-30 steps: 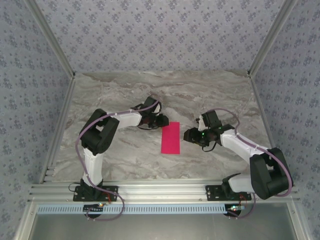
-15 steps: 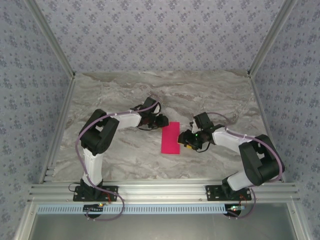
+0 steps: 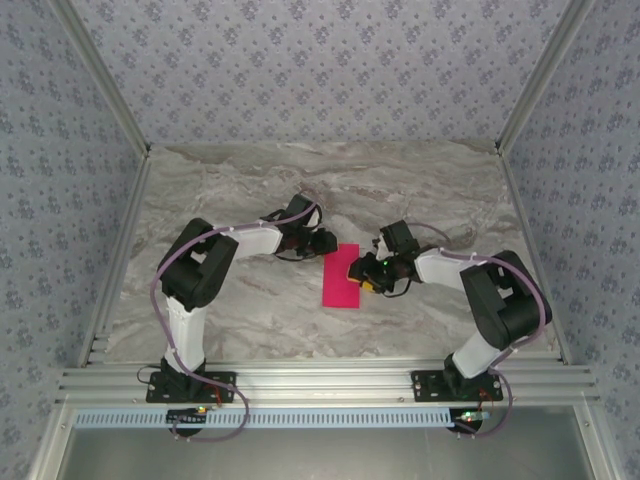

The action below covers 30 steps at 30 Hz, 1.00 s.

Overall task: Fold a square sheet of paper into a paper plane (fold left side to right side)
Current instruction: Fold the triangle a second time at the center of the table.

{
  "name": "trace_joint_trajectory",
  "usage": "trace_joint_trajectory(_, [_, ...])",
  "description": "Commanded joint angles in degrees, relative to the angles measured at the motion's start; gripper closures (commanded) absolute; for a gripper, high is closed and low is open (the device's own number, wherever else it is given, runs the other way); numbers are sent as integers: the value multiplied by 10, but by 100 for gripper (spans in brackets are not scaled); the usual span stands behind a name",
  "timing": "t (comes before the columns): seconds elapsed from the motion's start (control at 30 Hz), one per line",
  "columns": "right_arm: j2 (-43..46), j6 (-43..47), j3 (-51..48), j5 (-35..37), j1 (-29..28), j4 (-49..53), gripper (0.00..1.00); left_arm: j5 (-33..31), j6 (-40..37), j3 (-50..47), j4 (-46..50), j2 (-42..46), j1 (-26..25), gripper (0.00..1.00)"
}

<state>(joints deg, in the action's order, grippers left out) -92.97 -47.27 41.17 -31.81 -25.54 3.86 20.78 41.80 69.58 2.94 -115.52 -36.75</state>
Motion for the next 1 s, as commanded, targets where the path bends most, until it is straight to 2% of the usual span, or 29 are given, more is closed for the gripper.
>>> trace_joint_trajectory(0.0, [-16, -13, 25, -16, 4, -21, 61, -9, -11, -17, 30, 14, -1, 72])
trace_joint_trajectory(0.1, [-21, -11, 37, -17, 13, -24, 65, -15, -18, -25, 25, 41, 1, 68])
trace_joint_trajectory(0.23, [-26, -10, 47, -27, 27, -29, 70, -28, -36, -50, 9, 103, 2, 56])
trace_joint_trajectory(0.47, [-37, -6, 73, -58, 44, -23, 80, -46, -86, -163, -52, 253, -19, 44])
trace_joint_trajectory(0.57, [-43, -3, 86, -65, 44, -13, 84, -79, -121, -197, -40, 310, -67, 42])
trace_joint_trajectory(0.7, [-50, -2, 96, -70, 44, -5, 86, -144, -149, -214, -17, 342, -149, 41])
trace_joint_trajectory(0.83, [-51, 0, 104, -70, 44, 4, 87, -221, -153, -204, 12, 329, -225, 40])
trace_joint_trajectory(0.97, [-51, 4, 110, -70, 45, 18, 87, -287, -155, -164, 52, 282, -279, 39])
